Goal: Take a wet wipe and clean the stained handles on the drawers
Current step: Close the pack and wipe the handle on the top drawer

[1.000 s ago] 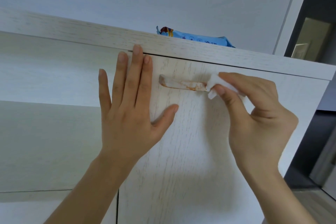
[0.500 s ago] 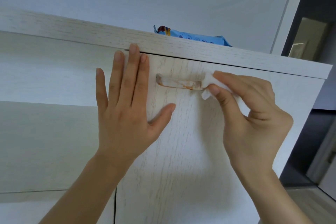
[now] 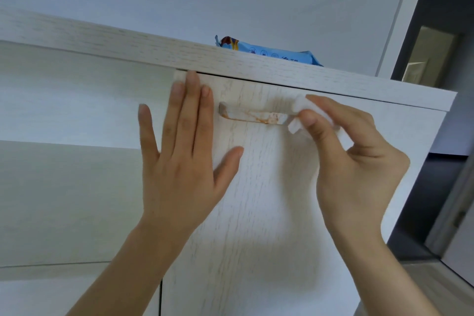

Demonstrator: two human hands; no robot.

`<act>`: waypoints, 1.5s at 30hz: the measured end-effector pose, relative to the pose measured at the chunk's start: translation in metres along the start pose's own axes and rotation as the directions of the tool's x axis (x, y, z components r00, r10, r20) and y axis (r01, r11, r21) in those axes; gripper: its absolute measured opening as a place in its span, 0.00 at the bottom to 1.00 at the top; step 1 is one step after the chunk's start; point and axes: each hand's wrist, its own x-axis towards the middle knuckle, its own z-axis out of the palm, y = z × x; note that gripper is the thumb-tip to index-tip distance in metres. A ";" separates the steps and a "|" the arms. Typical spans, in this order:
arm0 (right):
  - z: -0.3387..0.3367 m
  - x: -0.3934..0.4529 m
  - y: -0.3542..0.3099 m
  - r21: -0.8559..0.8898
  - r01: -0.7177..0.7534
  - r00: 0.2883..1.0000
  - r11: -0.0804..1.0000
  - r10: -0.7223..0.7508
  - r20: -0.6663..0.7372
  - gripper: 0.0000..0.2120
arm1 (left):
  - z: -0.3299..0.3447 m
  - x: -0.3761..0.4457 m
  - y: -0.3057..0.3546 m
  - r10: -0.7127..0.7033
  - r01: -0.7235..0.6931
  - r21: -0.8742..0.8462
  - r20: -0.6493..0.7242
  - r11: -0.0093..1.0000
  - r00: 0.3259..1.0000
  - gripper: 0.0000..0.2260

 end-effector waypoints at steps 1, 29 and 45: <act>0.000 -0.001 -0.001 -0.008 0.013 1.000 1.000 -0.012 0.007 0.11 | 0.000 -0.004 0.002 0.008 -0.008 -0.006 0.012 1.000 1.000 0.31; 0.009 0.005 0.002 -0.131 0.153 0.979 0.979 -0.133 0.152 0.10 | 0.007 -0.015 0.003 0.021 -0.022 -0.026 -0.024 0.999 0.999 0.29; 0.024 0.001 -0.002 -0.113 0.209 0.973 0.971 -0.195 0.126 0.11 | 0.009 -0.014 -0.003 0.040 -0.041 -0.008 -0.059 0.999 0.997 0.28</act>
